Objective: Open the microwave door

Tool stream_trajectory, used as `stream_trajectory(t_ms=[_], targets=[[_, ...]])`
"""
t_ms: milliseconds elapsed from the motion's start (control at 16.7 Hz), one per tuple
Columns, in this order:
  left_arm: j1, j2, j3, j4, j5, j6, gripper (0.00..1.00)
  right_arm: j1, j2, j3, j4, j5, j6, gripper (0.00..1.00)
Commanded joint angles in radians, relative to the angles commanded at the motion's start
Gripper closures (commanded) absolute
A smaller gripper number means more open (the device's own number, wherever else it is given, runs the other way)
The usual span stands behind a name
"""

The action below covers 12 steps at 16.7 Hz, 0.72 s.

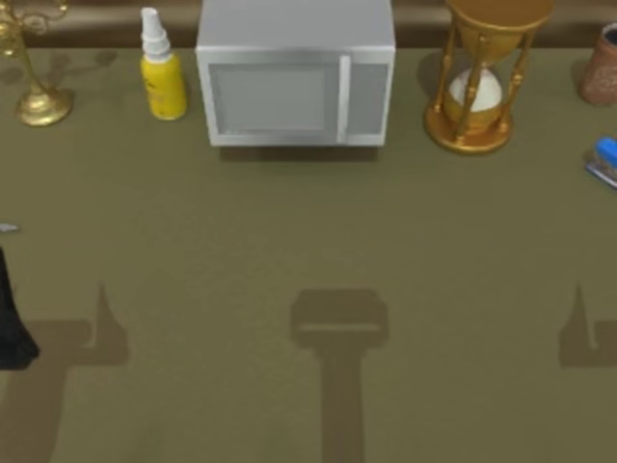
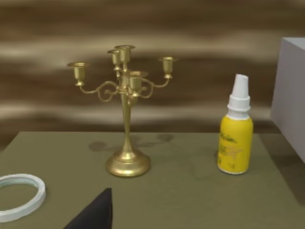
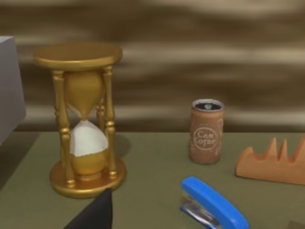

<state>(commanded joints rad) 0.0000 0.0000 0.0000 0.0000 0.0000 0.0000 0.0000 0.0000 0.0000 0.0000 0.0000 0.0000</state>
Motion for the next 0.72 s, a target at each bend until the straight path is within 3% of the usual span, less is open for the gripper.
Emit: stream_trajectory(t_ms=[360, 720], targets=[[-0.045, 0.103, 0.103, -0.037, -0.025, -0.039, 0.00, 0.000, 0.000, 0.000, 0.000, 0.000, 0.000, 0.00], [-0.206, 0.569, 0.537, -0.191, -0.125, -0.176, 0.00, 0.000, 0.000, 0.000, 0.000, 0.000, 0.000, 0.00]])
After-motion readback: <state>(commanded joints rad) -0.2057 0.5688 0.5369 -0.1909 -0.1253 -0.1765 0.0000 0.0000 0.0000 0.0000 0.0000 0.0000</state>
